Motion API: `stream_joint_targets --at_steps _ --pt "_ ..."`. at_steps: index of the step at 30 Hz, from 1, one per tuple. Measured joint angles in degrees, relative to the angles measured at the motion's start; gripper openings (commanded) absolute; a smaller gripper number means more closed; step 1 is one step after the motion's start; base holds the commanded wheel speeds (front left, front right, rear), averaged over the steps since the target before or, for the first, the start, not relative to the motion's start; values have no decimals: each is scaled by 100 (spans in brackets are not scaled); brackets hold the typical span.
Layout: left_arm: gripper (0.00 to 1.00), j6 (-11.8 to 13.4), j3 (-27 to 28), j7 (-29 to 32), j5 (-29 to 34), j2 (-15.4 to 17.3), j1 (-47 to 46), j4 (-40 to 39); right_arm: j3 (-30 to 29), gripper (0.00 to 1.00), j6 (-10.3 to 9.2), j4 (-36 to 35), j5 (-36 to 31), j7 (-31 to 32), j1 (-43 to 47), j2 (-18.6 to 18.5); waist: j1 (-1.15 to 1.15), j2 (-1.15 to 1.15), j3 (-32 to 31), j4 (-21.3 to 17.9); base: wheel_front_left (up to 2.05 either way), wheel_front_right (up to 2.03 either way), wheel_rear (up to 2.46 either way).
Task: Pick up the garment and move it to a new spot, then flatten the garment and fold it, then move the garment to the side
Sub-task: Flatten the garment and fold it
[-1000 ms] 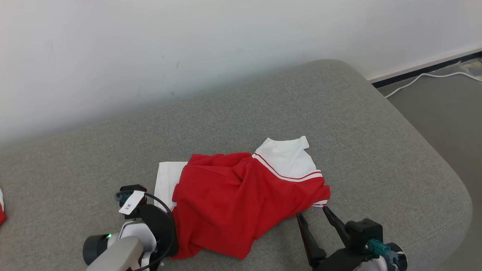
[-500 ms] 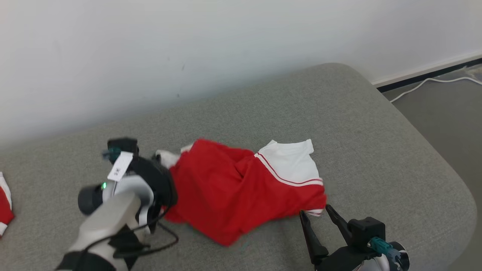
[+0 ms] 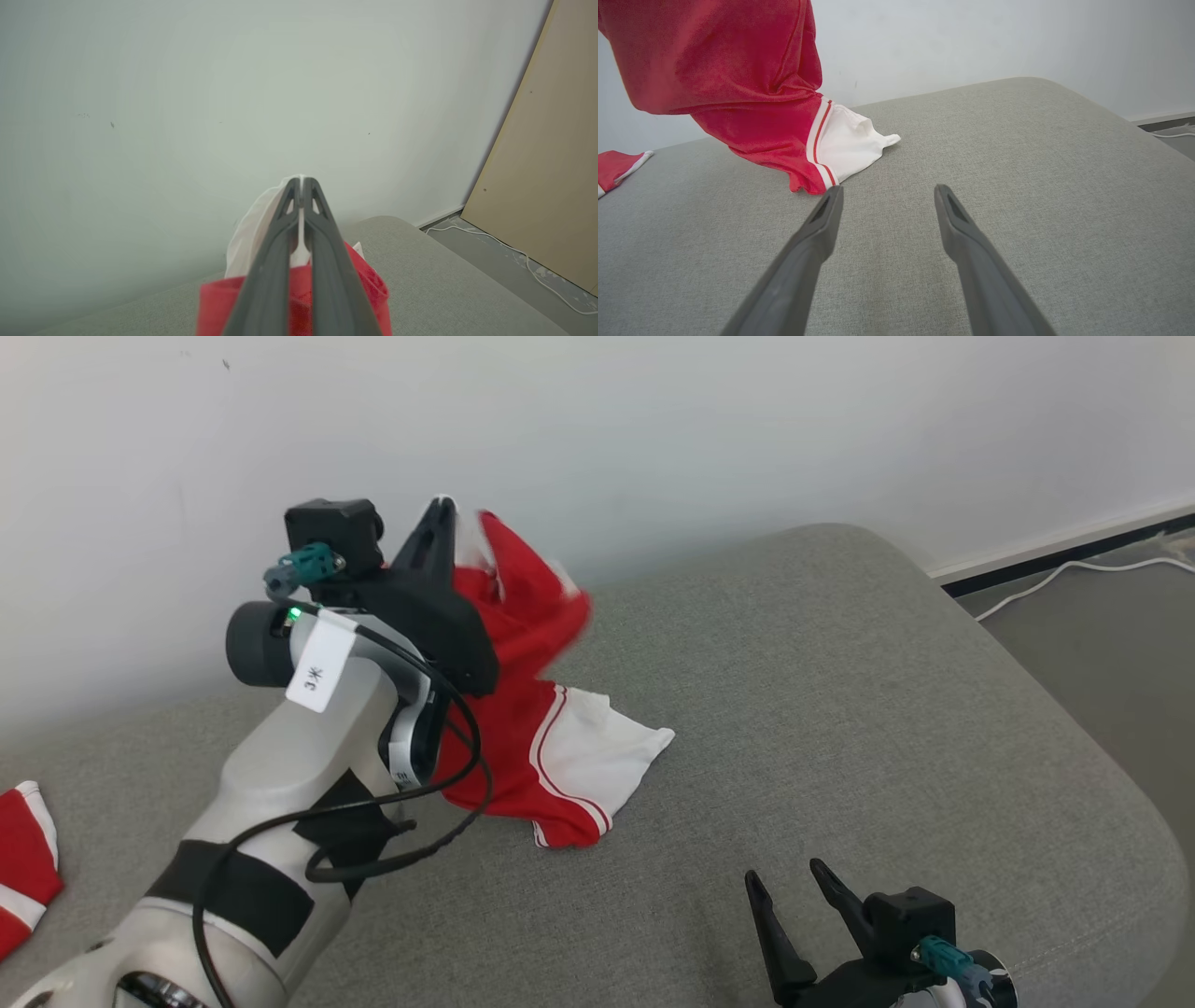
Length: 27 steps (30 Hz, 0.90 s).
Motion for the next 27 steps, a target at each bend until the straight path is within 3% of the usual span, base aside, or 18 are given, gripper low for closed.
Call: stream_joint_targets --at_steps 4,16,17,18,27 --pt "0 0 9 3 40 -37 180 87 -5 100 -1 -11 0 -1 15 3 0 0 -33 18 0 0 0" --pt "0 -1 450 43 -101 488 1227 1257 -132 100 -1 -104 0 -45 163 -1 0 0 -12 168 0 0 0" --pt "16 -1 493 43 -115 501 1294 1399 -140 100 -1 -112 0 -45 175 -3 0 0 -9 191 0 0 0" --pt "100 -1 514 44 -115 513 1352 1538 -146 100 -1 -122 0 -45 197 -3 0 0 -7 215 0 0 0" --pt "100 -1 630 43 -160 357 1460 1737 -124 100 -1 -143 -31 -42 203 -1 0 0 -1 459 0 0 0"
